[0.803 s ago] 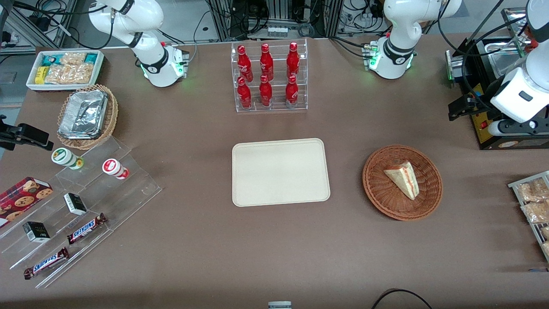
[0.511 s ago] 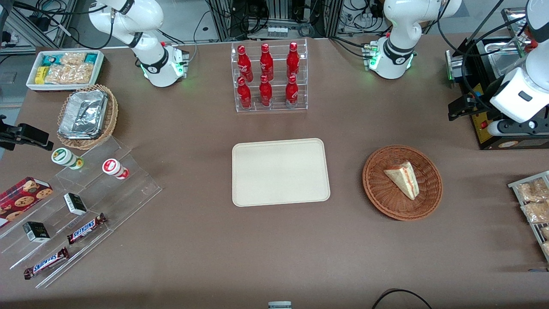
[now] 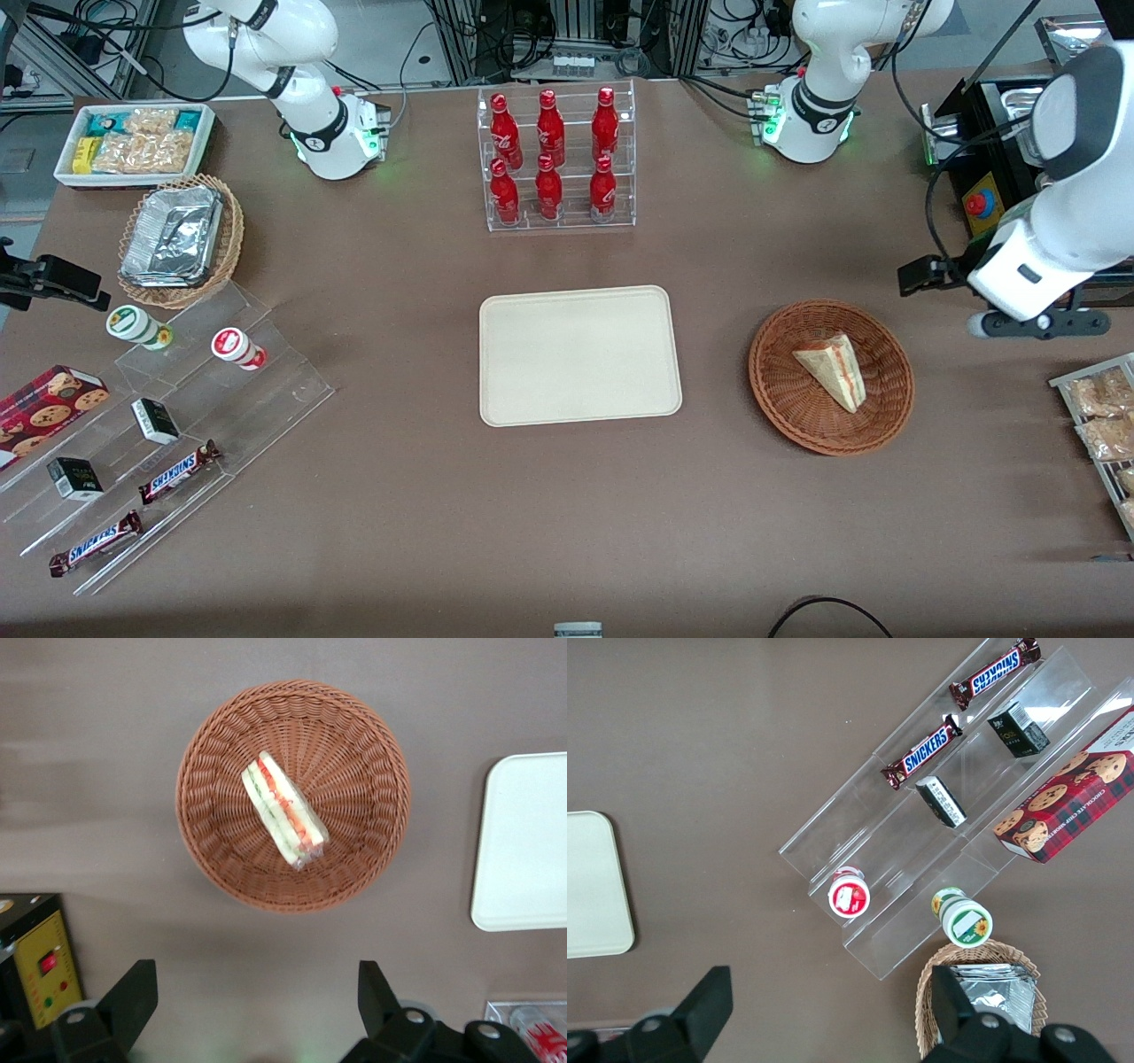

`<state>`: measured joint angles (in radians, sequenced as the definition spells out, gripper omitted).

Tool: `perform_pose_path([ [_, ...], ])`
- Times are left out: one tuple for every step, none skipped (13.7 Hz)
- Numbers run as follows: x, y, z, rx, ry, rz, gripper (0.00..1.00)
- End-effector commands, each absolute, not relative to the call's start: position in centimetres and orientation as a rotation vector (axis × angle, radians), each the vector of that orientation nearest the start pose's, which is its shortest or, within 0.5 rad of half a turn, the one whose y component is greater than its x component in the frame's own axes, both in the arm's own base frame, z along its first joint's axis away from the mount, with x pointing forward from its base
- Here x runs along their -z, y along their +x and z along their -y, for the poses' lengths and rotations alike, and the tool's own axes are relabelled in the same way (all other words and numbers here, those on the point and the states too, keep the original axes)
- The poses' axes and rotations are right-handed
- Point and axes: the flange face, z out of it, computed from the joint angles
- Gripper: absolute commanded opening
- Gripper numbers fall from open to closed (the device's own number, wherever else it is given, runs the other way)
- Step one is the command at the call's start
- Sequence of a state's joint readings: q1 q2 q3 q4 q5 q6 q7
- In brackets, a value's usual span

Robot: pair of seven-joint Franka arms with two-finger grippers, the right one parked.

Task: Place sandwich from basket to tray
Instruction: 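Move the left gripper over the wicker basket above the wrapped sandwich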

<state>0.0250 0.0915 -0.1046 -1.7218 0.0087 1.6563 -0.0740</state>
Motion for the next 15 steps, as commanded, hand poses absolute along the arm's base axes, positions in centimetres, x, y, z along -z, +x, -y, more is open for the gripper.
perform_pose_path([
  [-48.1,56.5,4.5,-0.200,-3.123,-0.036,1.00],
  [-46.9,56.4,4.4,-0.183,-3.124,-0.027,1.00],
  [-45.9,56.3,4.7,-0.162,-3.126,-0.027,1.00],
  [-44.5,56.2,5.2,-0.133,-3.128,-0.035,1.00],
  [-43.3,56.0,5.2,-0.121,-3.131,-0.023,1.00],
  [-42.4,55.9,5.2,-0.095,-3.131,0.016,1.00],
  [-41.5,55.7,5.3,-0.068,-3.132,0.064,1.00],
  [-40.8,55.6,5.3,-0.049,-3.132,0.131,1.00],
  [-40.2,55.5,5.3,-0.037,-3.129,0.207,1.00],
  [-39.8,55.4,5.4,-0.020,-3.124,0.286,1.00],
  [-39.4,55.2,5.5,-0.002,-3.116,0.388,1.00],
  [-38.9,55.0,5.5,0.005,-3.103,0.499,1.00],
  [-38.3,54.8,5.5,0.015,-3.087,0.611,1.00],
  [-37.6,54.6,5.6,0.035,-3.062,0.751,1.00],
  [-36.6,54.4,5.6,0.051,-3.016,0.941,1.00],
])
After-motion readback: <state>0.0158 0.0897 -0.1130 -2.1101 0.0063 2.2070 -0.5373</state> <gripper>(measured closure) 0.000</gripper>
